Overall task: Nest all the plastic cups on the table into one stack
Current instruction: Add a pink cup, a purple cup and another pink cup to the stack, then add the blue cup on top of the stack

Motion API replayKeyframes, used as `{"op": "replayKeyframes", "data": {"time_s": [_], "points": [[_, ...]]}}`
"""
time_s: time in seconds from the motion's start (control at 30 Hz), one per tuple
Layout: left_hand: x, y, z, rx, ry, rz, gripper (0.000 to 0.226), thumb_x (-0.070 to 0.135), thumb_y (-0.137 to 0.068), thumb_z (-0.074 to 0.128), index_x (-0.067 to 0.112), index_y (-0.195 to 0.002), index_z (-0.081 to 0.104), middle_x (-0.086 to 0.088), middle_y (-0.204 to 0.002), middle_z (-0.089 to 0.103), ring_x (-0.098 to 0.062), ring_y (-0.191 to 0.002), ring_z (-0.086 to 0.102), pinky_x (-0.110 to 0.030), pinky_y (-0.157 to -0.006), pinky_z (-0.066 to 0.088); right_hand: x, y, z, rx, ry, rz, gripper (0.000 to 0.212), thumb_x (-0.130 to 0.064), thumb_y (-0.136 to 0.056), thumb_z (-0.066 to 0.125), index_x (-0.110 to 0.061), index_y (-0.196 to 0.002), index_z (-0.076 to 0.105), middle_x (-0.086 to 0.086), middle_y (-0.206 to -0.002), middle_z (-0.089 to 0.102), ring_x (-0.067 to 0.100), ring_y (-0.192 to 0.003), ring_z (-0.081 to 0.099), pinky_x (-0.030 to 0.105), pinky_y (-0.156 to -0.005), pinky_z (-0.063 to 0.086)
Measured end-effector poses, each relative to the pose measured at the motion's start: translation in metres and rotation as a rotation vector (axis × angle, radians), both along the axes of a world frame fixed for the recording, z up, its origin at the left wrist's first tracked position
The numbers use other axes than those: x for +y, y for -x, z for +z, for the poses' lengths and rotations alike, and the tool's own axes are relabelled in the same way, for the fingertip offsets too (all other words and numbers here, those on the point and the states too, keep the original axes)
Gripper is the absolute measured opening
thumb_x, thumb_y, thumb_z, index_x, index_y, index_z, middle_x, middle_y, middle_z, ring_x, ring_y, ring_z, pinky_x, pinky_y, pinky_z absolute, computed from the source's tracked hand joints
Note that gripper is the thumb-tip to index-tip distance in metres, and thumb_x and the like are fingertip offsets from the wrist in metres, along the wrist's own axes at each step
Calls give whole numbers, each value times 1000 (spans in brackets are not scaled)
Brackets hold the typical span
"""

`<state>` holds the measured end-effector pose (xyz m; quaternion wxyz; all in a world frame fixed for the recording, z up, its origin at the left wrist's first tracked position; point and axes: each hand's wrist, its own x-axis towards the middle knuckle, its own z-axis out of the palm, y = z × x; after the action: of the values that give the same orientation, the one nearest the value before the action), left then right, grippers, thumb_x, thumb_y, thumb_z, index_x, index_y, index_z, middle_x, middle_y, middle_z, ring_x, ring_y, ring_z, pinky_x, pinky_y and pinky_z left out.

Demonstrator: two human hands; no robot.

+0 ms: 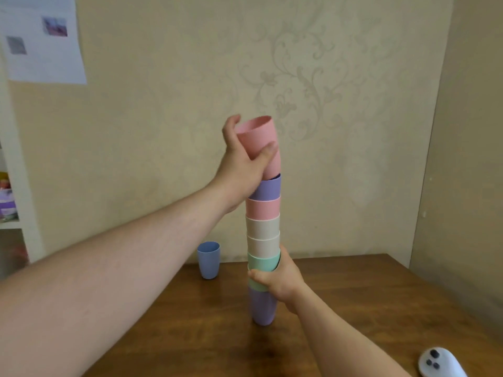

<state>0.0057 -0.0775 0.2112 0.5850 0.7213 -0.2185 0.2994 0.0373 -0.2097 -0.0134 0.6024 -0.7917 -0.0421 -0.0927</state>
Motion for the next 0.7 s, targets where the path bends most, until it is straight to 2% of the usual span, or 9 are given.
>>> {"op": "replayKeyframes", "data": {"time_s": [0.1, 0.2, 0.23, 0.33, 0.43, 0.5, 0.57, 0.63, 0.7], "points": [[-7, -9, -11, 36, -168, -21, 82, 25, -97, 77, 43, -157, 25, -1, -147, 51, -28, -124, 64, -44, -105, 58, -1, -1, -1, 2, -8, 7, 78, -29, -68, 98, -37, -133, 56, -7, -119, 72, 16, -106, 71, 37, -90, 63], [-8, -16, -13, 112, -133, -1, 82, 40, -83, 79, 58, -145, 28, 0, -144, 56, -29, -123, 66, -47, -104, 59, -1, -2, -2, 0, -8, 6, 79, -30, -66, 98, -39, -133, 56, -8, -119, 72, 15, -106, 72, 35, -89, 63], [-8, -19, -13, 152, -111, -9, 82, 44, -82, 78, 59, -144, 26, 0, -145, 56, -30, -122, 67, -46, -103, 59, -2, -3, -3, -3, -9, 7, 81, -32, -64, 98, -40, -133, 56, -8, -119, 72, 16, -107, 72, 36, -90, 63], [-6, -29, -23, 233, -85, -102, 83, 38, -97, 78, 47, -159, 23, 0, -149, 53, -24, -119, 67, -37, -97, 58, -2, -6, -5, -3, -14, 8, 80, -33, -65, 98, -40, -132, 56, -8, -119, 72, 17, -108, 72, 39, -92, 64], [-1, -35, -33, 218, -85, -137, 95, 39, -98, 79, 49, -166, 13, 5, -154, 49, -20, -124, 65, -35, -98, 55, -1, -10, -5, -10, -22, 8, 77, -30, -68, 99, -40, -131, 55, -9, -118, 72, 16, -108, 71, 40, -93, 64], [4, -37, -36, 212, -117, -168, 111, 39, -97, 80, 52, -169, -4, 14, -156, 41, -14, -134, 58, -32, -104, 50, -1, -13, -5, -7, -18, 19, 79, -32, -67, 99, -40, -132, 55, -9, -119, 72, 16, -109, 71, 43, -95, 64], [13, -40, -43, 234, -160, -198, 112, 47, -101, 72, 50, -168, -16, 21, -163, 34, -8, -141, 49, -29, -110, 42, -2, -17, -4, 1, -15, 36, 81, -32, -66, 100, -40, -134, 55, -8, -120, 72, 17, -110, 71, 44, -96, 64], [26, -46, -56, 257, -167, -153, 94, 60, -104, 59, 51, -170, -8, 13, -171, 39, -9, -147, 46, -32, -116, 37, -4, -20, -4, 3, -13, 46, 82, -32, -66, 100, -39, -134, 54, -8, -120, 71, 17, -110, 71, 45, -97, 64], [45, -58, -76, 258, -174, 12, 72, 60, -106, 54, 44, -170, 25, 6, -164, 51, -14, -148, 49, -33, -114, 38, -4, -24, -4, -2, -8, 57, 82, -30, -68, 100, -38, -135, 54, -7, -121, 71, 17, -111, 70, 46, -98, 63]]}}
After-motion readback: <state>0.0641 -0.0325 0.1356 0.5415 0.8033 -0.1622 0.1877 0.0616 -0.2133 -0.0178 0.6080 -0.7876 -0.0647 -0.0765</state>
